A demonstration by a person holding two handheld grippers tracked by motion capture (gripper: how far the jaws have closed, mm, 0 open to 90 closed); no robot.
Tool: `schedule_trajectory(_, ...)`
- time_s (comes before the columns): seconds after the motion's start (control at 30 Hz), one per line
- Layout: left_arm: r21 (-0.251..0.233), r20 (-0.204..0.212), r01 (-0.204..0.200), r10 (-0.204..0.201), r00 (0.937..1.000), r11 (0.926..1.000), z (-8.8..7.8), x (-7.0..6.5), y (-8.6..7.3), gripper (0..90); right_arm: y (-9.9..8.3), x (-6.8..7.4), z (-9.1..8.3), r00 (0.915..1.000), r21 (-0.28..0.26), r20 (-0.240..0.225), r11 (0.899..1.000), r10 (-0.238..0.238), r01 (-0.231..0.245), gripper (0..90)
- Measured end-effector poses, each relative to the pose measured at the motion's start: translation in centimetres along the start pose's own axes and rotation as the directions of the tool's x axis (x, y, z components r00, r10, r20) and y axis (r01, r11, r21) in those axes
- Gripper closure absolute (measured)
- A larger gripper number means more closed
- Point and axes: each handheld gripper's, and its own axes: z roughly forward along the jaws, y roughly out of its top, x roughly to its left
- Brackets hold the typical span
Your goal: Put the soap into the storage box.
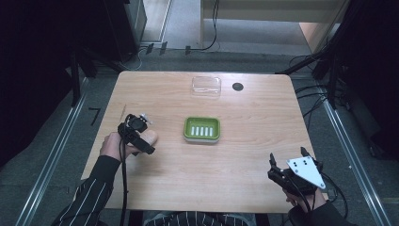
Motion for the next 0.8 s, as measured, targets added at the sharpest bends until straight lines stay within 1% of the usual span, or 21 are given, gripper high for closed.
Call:
schedule_trajectory(0.03,0.000,0.000,0.000,0.000,1.0000,1.0000,0.0,0.0,0.0,0.0,0.0,0.0,0.0,1.0000,0.003,-0.003,1.000,0.000,0.000,13.6)
schedule_trajectory(0.07,0.001,0.005,0.007,-0.007,1.0000,1.0000,0.3,0.4,0.2,0.0,0.0,0.0,0.0,0.9999,0.000,-0.005,1.000,-0.011,0.011,13.6)
schedule_trajectory(0.13,0.000,0.004,0.005,-0.005,1.0000,1.0000,0.5,0.6,0.4,0.0,0.0,0.1,0.0,0.9999,0.005,-0.008,1.000,-0.014,0.014,13.6)
schedule_trajectory(0.17,-0.001,0.010,0.011,-0.011,0.9999,0.9999,0.5,0.7,0.5,0.0,0.0,0.1,0.0,0.9999,0.002,-0.008,1.000,-0.011,0.011,13.6)
schedule_trajectory(0.2,-0.001,0.014,0.007,-0.007,0.9999,1.0000,0.5,0.7,0.6,0.0,0.0,0.1,0.0,0.9999,-0.002,-0.008,1.000,-0.006,0.006,13.6)
schedule_trajectory(0.23,0.001,0.007,0.001,-0.001,1.0000,1.0000,0.5,0.8,0.7,0.0,0.0,0.0,0.0,1.0000,0.000,-0.004,1.000,-0.004,0.004,13.6)
schedule_trajectory(0.27,-0.006,0.007,0.003,-0.003,1.0000,1.0000,0.7,0.8,0.8,0.0,0.0,0.0,0.0,1.0000,0.001,-0.004,1.000,0.000,0.000,13.6)
schedule_trajectory(0.3,0.006,0.007,-0.006,0.006,1.0000,1.0000,0.8,0.8,0.9,0.0,0.0,0.0,0.0,1.0000,0.001,-0.005,1.000,-0.002,0.002,13.6)
schedule_trajectory(0.37,0.008,0.010,-0.001,0.001,0.9999,1.0000,0.9,0.7,1.0,0.0,0.1,0.1,0.0,0.9999,0.002,-0.010,1.000,-0.010,0.010,13.6)
schedule_trajectory(0.4,0.013,0.011,-0.009,0.009,0.9999,0.9999,1.1,0.6,1.2,0.0,0.1,0.1,0.1,0.9999,0.001,-0.010,1.000,-0.010,0.010,13.6)
schedule_trajectory(0.43,0.018,-0.002,-0.017,0.017,0.9998,0.9997,1.1,0.7,1.3,0.0,0.1,0.1,0.1,0.9999,0.003,-0.008,1.000,-0.008,0.009,13.6)
schedule_trajectory(0.47,0.017,-0.007,-0.016,0.017,0.9998,0.9997,1.1,0.8,1.4,0.0,0.1,0.1,0.1,0.9999,0.003,-0.009,1.000,-0.007,0.007,13.6)
schedule_trajectory(0.57,0.014,0.002,-0.009,0.009,1.0000,0.9999,1.3,1.0,1.5,0.0,0.1,0.1,0.0,1.0000,0.000,-0.009,1.000,-0.005,0.005,13.6)
schedule_trajectory(0.6,0.014,-0.003,-0.011,0.011,0.9999,0.9998,1.4,1.2,1.8,1.2,0.0,0.1,0.1,0.9999,0.001,-0.007,1.000,-0.010,0.010,13.6)
schedule_trajectory(0.7,0.018,0.000,-0.014,0.014,0.9999,0.9998,1.7,1.5,1.9,4.3,0.0,0.1,0.0,0.9999,0.001,-0.008,1.000,-0.007,0.007,13.6)
schedule_trajectory(0.73,0.031,0.003,-0.019,0.019,0.9998,0.9993,2.0,1.6,2.0,5.7,0.0,0.0,0.0,1.0000,-0.001,-0.004,1.000,-0.001,0.001,13.6)
schedule_trajectory(0.77,0.031,0.003,-0.019,0.019,0.9998,0.9993,2.0,1.6,2.0,9.3,0.0,0.0,0.0,1.0000,0.000,-0.004,1.000,-0.001,0.001,13.6)
schedule_trajectory(0.8,0.021,0.009,-0.015,0.015,0.9999,0.9997,2.3,1.9,2.1,12.0,0.0,0.0,0.0,1.0000,0.000,-0.005,1.000,0.002,-0.002,13.6)
